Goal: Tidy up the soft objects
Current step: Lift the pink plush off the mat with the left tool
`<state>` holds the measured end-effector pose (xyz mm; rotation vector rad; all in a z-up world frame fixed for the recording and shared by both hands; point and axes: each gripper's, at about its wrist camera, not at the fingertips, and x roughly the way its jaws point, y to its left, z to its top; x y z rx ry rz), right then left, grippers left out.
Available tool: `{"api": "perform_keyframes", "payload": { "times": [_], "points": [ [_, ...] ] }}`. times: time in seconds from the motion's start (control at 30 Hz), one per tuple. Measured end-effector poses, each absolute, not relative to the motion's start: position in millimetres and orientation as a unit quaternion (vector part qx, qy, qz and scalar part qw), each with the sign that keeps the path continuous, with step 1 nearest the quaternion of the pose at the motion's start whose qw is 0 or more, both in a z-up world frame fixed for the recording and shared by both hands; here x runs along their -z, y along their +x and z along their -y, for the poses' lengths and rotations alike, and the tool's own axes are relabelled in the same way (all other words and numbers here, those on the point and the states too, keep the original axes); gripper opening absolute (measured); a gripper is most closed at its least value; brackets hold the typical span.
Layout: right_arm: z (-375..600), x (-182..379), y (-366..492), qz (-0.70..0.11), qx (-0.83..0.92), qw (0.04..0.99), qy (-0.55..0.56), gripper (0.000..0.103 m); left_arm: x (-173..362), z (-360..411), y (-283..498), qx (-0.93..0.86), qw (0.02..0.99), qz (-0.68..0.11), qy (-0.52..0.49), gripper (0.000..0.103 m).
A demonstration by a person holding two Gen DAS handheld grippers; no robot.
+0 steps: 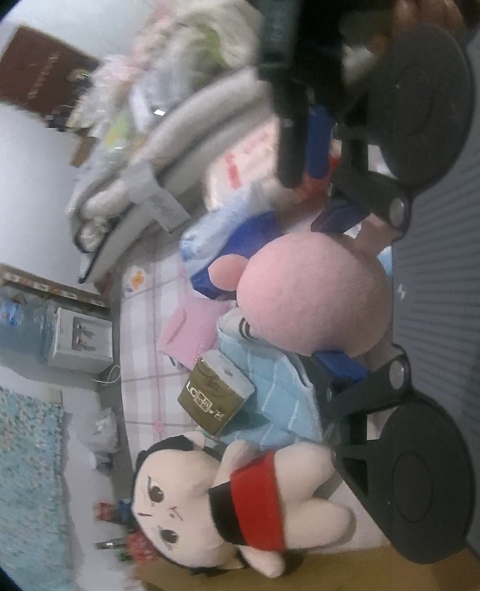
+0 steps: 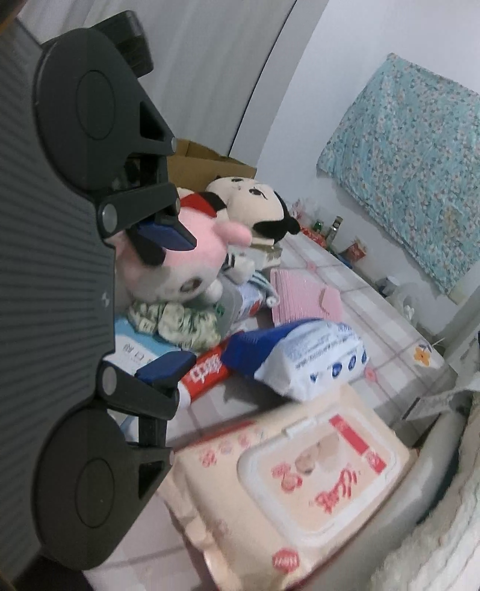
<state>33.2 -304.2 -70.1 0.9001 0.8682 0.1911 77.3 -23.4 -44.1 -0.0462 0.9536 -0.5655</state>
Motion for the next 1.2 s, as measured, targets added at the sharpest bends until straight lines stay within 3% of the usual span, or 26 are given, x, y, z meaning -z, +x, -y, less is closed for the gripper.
{"api": "perform_keyframes", "payload": {
  "times": [0.3,0.63,0.77,0.83,0.93,1.2],
  "points": [
    [325,67,15,-0.377,-0.077,0.808,0.447,0.061,22,11,82,0.337,0.819,-0.433,-0.166,0.068],
    [347,68,1,-0.367,-0.041,0.811,0.454,0.061,76,12,89,0.327,0.777,-0.489,-0.226,0.072],
    [342,72,5,-0.373,-0.047,0.810,0.450,0.061,69,7,87,0.306,0.799,-0.482,-0.189,0.074],
    [336,74,12,-0.377,-0.054,0.809,0.448,0.061,67,7,86,0.295,0.813,-0.477,-0.159,0.083],
    [325,76,22,-0.385,-0.066,0.808,0.442,0.061,63,8,82,0.291,0.825,-0.469,-0.124,0.087],
    [302,83,42,-0.405,-0.087,0.799,0.437,0.061,64,29,73,0.289,0.838,-0.461,-0.038,0.088]
  ]
}}
